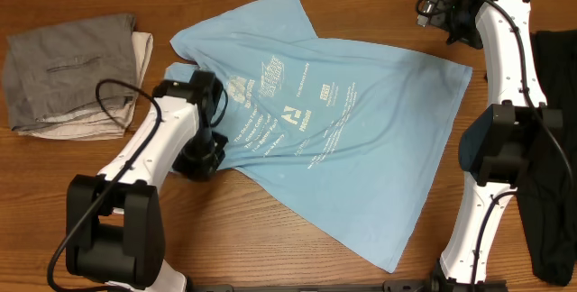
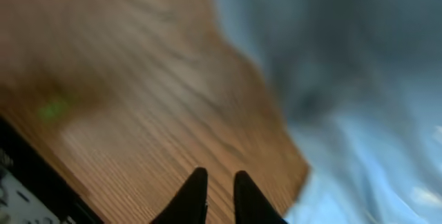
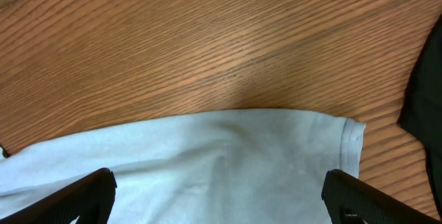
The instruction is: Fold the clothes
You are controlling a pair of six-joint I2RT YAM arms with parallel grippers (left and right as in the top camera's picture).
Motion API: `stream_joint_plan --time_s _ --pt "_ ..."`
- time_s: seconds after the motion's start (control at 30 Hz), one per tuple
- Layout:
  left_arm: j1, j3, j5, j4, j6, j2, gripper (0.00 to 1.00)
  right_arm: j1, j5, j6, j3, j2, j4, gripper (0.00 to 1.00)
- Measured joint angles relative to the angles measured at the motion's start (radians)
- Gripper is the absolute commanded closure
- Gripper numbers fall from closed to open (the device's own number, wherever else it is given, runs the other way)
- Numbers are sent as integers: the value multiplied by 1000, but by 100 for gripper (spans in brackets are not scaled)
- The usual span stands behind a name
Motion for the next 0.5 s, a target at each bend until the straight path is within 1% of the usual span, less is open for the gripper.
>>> stream_joint_plan --time_s 0.03,0.07,0.1,0.13,0.2,0.3,0.33,0.5 --pt "5 -18 2 1 -23 0 70 0 0 0 0 0 0 0" --pt "11 -32 5 5 -42 0 62 0 0 0 0 0 0 0" --pt "18 -40 8 10 -55 0 31 0 0 0 0 0 0 0" --pt "27 -45 10 12 -74 0 23 0 0 0 0 0 0 0" --pt "49 -45 18 15 -88 0 23 0 1 0 0 0 0 0" --pt "90 -45 26 15 -96 0 29 0 0 0 0 0 0 0" --pt "106 -45 26 15 -97 0 29 0 0 0 0 0 0 0" --pt "157 -62 25 41 -96 0 29 0 0 1 0 0 0 0"
